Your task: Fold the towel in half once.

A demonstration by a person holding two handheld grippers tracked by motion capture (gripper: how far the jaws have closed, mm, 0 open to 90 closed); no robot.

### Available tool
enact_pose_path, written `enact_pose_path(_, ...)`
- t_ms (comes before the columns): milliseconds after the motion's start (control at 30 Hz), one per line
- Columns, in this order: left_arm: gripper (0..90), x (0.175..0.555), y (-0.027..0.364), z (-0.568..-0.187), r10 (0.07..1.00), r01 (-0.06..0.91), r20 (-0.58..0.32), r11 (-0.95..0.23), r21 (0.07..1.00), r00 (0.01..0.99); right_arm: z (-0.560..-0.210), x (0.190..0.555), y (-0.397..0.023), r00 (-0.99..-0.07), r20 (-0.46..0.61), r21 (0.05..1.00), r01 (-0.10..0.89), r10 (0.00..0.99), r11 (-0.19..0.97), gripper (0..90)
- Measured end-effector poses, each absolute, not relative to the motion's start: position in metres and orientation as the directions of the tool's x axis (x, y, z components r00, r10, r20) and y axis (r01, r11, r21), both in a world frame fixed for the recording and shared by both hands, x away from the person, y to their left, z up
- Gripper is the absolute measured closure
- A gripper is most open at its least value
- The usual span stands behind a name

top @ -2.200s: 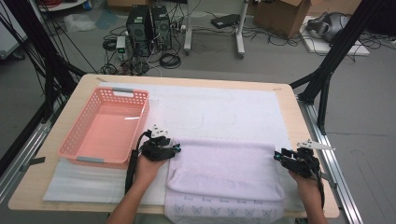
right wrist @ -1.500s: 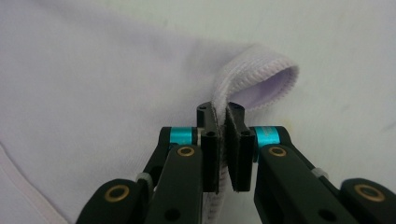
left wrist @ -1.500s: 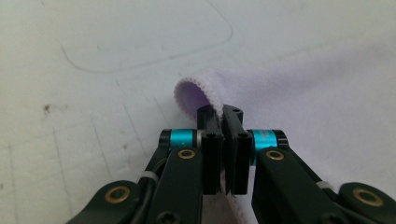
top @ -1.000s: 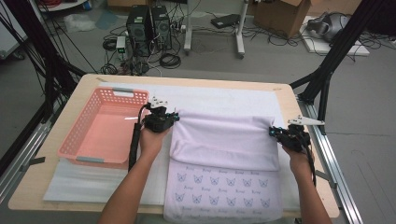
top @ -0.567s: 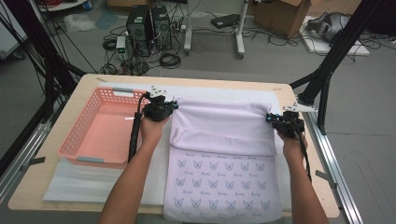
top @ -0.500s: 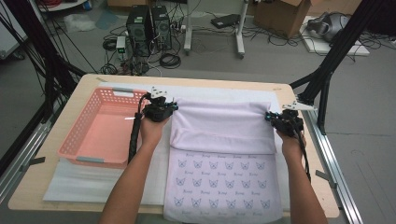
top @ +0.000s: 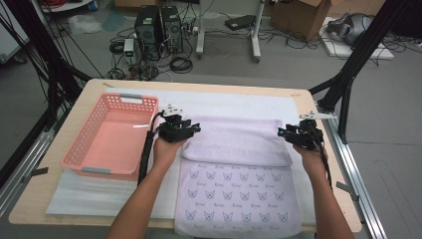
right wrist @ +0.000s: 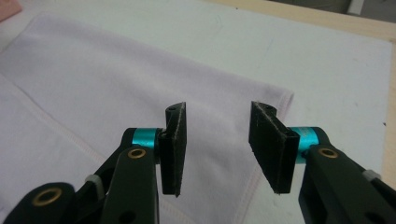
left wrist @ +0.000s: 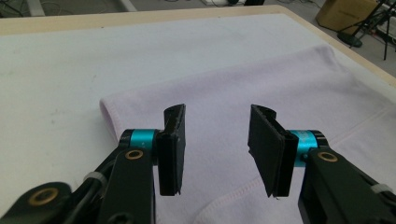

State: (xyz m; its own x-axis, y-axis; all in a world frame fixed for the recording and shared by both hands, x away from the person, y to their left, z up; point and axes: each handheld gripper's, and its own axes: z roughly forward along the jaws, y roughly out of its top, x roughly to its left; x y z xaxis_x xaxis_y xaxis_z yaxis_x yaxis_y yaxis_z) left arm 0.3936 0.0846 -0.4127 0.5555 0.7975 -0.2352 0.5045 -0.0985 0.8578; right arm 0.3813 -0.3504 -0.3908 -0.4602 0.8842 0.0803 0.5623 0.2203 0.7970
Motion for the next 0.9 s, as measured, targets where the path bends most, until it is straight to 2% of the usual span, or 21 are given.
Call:
enact_pose_path(167,51.7,0.382,0.091,-0.427,0.794,0.558,-0.238,-0.149,0.817,0.56,-0.393,0.366,-0.361,-0.465,0.112,0.781,0.588,0.878,0.211,57.1)
enact_pose_path(333,55.3,0.372,0.096,-0.444,0.799,0.589,-0.258,-0.144,0.795,0.543,-0.408,0.354,-0.368,-0.465,0.159,0.743,0.637,0.871,0.205,57.6)
enact_pose_path(467,66.6,0.364,0.092,-0.449,0.791,0.591,-0.227,-0.2,0.781,0.568,-0.42,0.349,-0.365,-0.472,0.161,0.708,0.667,0.867,0.232,58.5)
enact_pose_path(533,82.6,0.361,0.088,-0.446,0.784,0.58,-0.196,-0.241,0.778,0.589,-0.424,0.347,-0.365,-0.471,0.164,0.697,0.677,0.867,0.235,71.1)
enact_pose_path(567,84.7,0.359,0.087,-0.445,0.778,0.576,-0.184,-0.261,0.774,0.601,-0.426,0.346,-0.365,-0.474,0.16,0.689,0.681,0.866,0.246,77.7)
enact_pose_path(633,85.9,0.356,0.087,-0.443,0.771,0.572,-0.175,-0.279,0.771,0.612,-0.429,0.342,-0.366,-0.482,0.174,0.676,0.693,0.859,0.252,84.3)
enact_pose_path(900,85.9,0.322,0.101,-0.442,0.746,0.513,-0.186,-0.233,0.826,0.64,-0.427,0.307,-0.372,-0.518,0.162,0.747,0.62,0.84,0.238,84.9)
